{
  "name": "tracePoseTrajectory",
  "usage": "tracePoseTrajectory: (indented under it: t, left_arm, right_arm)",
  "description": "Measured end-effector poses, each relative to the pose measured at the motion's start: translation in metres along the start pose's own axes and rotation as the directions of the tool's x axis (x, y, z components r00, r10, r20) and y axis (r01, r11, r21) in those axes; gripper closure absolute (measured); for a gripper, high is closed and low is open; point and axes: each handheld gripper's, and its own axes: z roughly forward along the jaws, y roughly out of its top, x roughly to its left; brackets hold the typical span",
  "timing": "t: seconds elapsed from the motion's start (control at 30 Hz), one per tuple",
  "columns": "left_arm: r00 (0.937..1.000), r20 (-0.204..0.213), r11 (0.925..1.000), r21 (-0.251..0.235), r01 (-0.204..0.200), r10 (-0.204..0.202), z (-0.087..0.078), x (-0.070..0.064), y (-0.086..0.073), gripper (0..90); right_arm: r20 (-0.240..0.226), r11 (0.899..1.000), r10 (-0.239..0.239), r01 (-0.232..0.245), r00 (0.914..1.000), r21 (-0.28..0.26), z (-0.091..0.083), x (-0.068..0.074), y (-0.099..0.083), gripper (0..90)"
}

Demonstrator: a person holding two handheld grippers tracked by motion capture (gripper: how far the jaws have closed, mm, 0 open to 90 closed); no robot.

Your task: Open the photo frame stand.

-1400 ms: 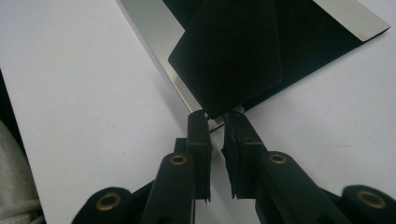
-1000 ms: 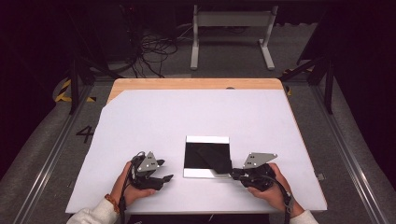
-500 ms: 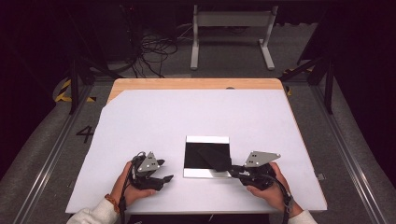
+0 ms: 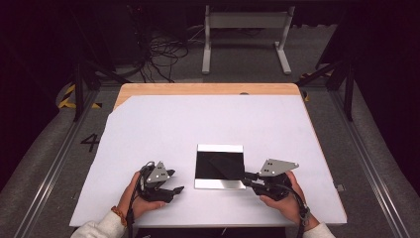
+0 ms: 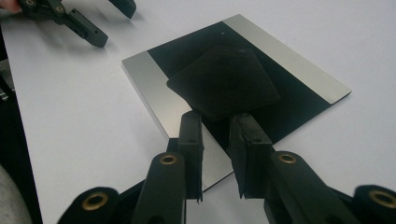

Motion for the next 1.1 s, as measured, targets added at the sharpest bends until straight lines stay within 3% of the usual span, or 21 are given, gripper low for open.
tracePoseTrajectory:
  t: [0.57, 0.7, 1.0, 1.1]
  left_arm:
    - [0.9999, -0.002, 0.9999, 0.004, 0.014, -0.014, 0.002, 0.000, 0.000, 33.4]
    - [0.9996, 0.013, 0.9997, -0.004, 0.024, -0.024, 0.003, -0.002, 0.002, 34.2]
    - [0.9970, 0.073, 0.9997, -0.002, -0.024, 0.024, 0.018, -0.015, 0.018, 49.3]
    - [0.9939, 0.097, 0.9986, -0.008, -0.053, 0.053, 0.021, -0.017, 0.022, 62.7]
  right_arm:
    - [0.034, 0.998, 0.003, -0.001, 0.9994, -0.068, -0.001, 0.002, 0.010, 75.7]
    - [0.035, 0.997, 0.006, -0.004, 0.9994, -0.077, -0.001, 0.002, 0.011, 74.9]
    - [0.040, 0.997, 0.010, -0.007, 0.9991, -0.082, -0.001, 0.002, 0.011, 73.7]
    - [0.041, 0.997, 0.012, -0.008, 0.9991, -0.083, -0.001, 0.002, 0.011, 73.4]
